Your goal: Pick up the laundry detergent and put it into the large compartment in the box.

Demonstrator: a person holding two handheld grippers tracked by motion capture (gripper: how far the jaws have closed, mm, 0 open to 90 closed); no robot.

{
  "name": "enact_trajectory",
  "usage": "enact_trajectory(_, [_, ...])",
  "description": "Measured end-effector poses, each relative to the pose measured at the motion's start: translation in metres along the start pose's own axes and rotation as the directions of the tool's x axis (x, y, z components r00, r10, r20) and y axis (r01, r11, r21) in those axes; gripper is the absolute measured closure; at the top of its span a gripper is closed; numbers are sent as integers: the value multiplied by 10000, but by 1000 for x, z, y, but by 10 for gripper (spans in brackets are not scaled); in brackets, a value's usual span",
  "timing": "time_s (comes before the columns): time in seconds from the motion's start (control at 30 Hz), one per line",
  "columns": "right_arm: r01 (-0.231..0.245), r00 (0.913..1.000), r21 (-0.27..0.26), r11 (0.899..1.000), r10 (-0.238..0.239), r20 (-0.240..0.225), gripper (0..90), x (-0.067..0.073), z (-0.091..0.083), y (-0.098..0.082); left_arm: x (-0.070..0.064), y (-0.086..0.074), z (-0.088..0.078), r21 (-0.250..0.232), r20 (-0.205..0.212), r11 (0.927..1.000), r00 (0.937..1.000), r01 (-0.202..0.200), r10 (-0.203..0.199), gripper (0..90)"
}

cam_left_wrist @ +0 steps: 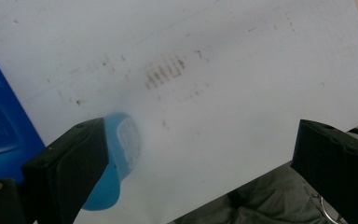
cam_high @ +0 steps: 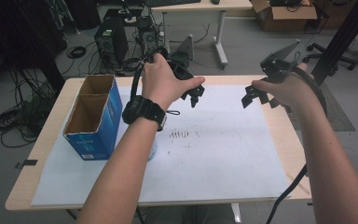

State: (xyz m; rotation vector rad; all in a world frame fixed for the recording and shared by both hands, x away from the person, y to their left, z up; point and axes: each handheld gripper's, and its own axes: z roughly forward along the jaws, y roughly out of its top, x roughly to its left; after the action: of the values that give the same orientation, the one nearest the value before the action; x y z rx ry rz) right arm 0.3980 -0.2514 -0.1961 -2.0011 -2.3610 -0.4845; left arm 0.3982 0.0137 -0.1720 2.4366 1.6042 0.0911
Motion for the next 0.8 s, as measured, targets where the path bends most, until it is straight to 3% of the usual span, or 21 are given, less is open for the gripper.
enact_trajectory(0.2, [-37, 10000, 11, 10000, 37, -5, 62, -4, 3, 0, 17, -5, -4, 107, -266, 9997, 9994, 215, -212, 42])
enact_trajectory(0.43, [-73, 10000, 92, 9999, 73, -23, 63, -4, 6, 1, 40, -15, -8, 156, -536, 9972, 9960, 730, -720, 42])
enact_trajectory(0.8, [6, 10000, 127, 9999, -5, -21, 67, 1, 13, 2, 65, -31, -3, 217, -665, 9924, 9906, 1212, -1195, 43])
